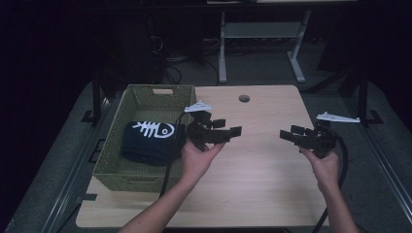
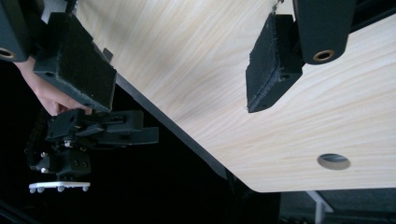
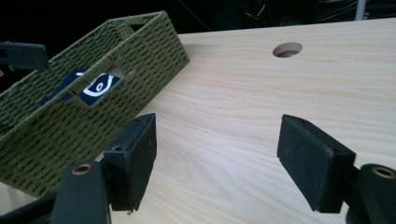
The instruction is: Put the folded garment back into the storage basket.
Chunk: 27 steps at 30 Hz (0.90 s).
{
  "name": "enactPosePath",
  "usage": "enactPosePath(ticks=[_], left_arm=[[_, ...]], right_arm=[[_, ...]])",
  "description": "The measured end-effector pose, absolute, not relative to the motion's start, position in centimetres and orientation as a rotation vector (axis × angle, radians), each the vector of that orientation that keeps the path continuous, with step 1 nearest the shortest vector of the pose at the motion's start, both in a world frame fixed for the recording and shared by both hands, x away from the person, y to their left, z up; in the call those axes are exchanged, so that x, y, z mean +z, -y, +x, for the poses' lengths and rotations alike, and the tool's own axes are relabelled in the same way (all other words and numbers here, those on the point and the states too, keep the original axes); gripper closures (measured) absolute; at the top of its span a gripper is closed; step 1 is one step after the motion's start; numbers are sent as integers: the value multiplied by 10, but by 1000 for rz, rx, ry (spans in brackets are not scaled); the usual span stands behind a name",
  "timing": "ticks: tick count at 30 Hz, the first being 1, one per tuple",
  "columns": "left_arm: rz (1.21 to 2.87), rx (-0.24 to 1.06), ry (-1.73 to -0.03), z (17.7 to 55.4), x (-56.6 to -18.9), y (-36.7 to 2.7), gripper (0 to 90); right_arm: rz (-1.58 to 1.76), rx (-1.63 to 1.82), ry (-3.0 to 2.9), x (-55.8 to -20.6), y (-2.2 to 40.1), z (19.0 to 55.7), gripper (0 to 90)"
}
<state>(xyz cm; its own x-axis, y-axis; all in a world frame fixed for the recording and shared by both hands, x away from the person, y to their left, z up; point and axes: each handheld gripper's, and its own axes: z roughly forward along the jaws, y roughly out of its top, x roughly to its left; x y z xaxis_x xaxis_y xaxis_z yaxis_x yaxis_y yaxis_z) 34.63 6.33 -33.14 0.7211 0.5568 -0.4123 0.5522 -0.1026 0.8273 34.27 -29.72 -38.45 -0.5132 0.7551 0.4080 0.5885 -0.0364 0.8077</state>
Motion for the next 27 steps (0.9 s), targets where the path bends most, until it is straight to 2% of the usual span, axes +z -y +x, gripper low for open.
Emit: enactPosePath(ticks=[16, 27], left_arm=[[1774, -58, -854, 338, -356, -23, 229], [1818, -50, -837, 331, -379, -6, 228]], right_arm=[[1525, 1547, -2047, -404, 320, 333, 278], [1579, 1530, -2019, -418, 338, 323, 275]])
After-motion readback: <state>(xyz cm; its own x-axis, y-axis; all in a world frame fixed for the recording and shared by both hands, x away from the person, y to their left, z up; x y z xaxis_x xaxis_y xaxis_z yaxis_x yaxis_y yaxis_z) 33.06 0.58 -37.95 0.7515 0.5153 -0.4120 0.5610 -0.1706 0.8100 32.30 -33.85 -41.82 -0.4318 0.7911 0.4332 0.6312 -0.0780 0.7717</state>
